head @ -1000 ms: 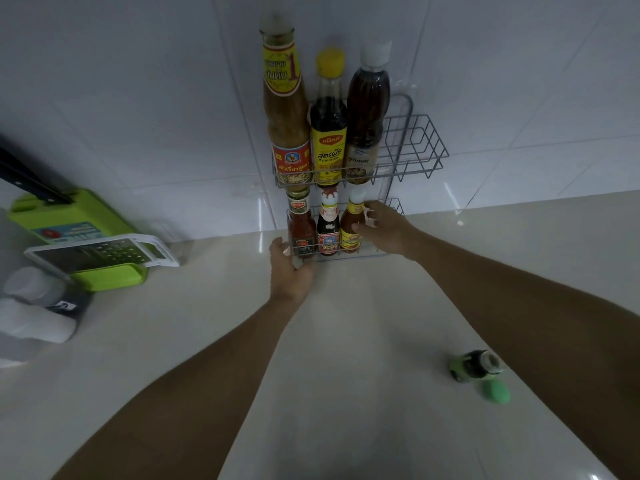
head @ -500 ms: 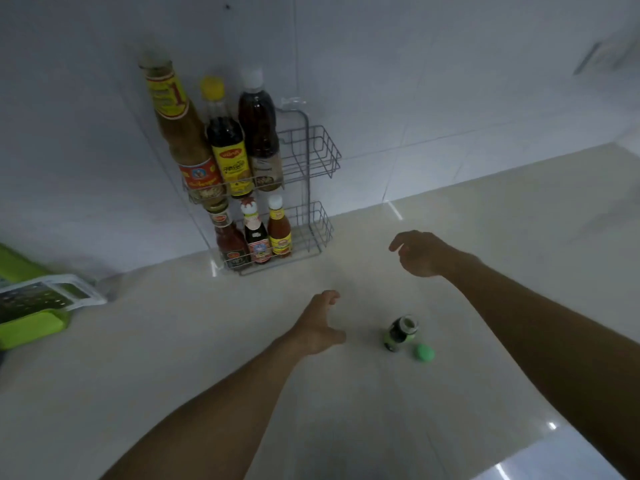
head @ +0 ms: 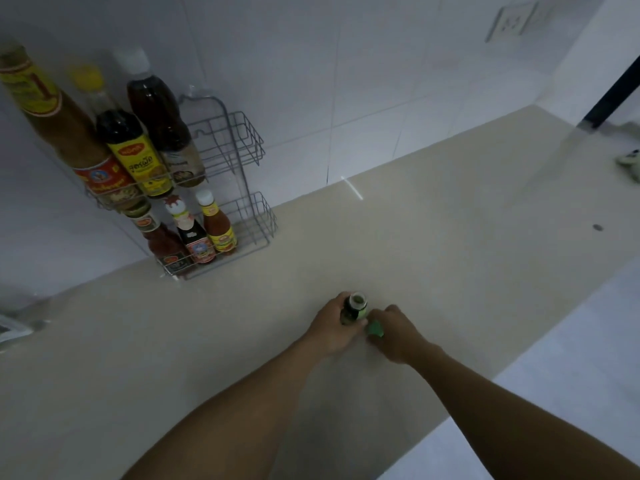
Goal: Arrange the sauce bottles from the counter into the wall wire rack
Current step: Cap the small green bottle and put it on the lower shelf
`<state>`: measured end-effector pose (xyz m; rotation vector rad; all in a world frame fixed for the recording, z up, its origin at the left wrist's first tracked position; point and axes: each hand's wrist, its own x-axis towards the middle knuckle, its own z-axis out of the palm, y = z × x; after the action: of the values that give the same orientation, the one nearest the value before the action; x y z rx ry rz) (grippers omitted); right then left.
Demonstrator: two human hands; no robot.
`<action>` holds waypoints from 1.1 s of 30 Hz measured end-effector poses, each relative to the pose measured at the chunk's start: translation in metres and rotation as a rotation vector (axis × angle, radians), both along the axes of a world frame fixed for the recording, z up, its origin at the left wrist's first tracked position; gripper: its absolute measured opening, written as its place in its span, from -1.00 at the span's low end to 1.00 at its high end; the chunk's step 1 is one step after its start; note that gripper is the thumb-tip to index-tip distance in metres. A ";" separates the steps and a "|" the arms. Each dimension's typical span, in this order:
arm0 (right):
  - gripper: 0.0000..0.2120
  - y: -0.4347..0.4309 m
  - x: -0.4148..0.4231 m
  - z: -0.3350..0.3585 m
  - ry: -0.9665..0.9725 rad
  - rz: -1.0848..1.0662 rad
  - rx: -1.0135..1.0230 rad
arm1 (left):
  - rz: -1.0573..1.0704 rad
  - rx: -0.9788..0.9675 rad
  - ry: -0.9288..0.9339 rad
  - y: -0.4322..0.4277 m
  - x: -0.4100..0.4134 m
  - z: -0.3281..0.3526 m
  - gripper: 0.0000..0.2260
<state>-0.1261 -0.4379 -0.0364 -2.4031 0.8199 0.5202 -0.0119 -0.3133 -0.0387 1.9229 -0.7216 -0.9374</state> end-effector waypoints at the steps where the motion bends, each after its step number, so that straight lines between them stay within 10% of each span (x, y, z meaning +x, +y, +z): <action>1: -0.67 0.002 0.001 -0.002 -0.038 -0.009 -0.009 | 0.003 -0.010 -0.017 0.000 -0.001 0.001 -0.61; 8: -0.73 0.001 0.042 0.071 -0.493 -0.368 0.324 | 0.074 -0.102 0.054 0.028 0.028 0.045 -0.77; 12: -0.71 0.020 0.088 0.151 -0.676 -0.119 0.572 | 0.198 -0.176 0.132 0.055 0.052 0.081 -0.73; 20: -0.61 0.067 0.176 0.220 -0.480 0.563 0.147 | 0.420 -0.285 -0.028 0.117 0.094 0.113 -0.72; 26: -0.41 0.130 0.207 0.233 -0.307 0.660 -0.188 | 0.540 -0.347 -0.016 0.154 0.092 0.113 -0.65; 33: -0.61 0.151 0.205 0.236 -0.317 0.829 -0.174 | 0.575 -0.378 -0.025 0.178 0.085 0.122 -0.69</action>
<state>0.0792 -0.2865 0.1996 -2.8249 -0.3151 0.3478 0.0731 -0.1353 0.0837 1.6638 -0.2954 -0.3862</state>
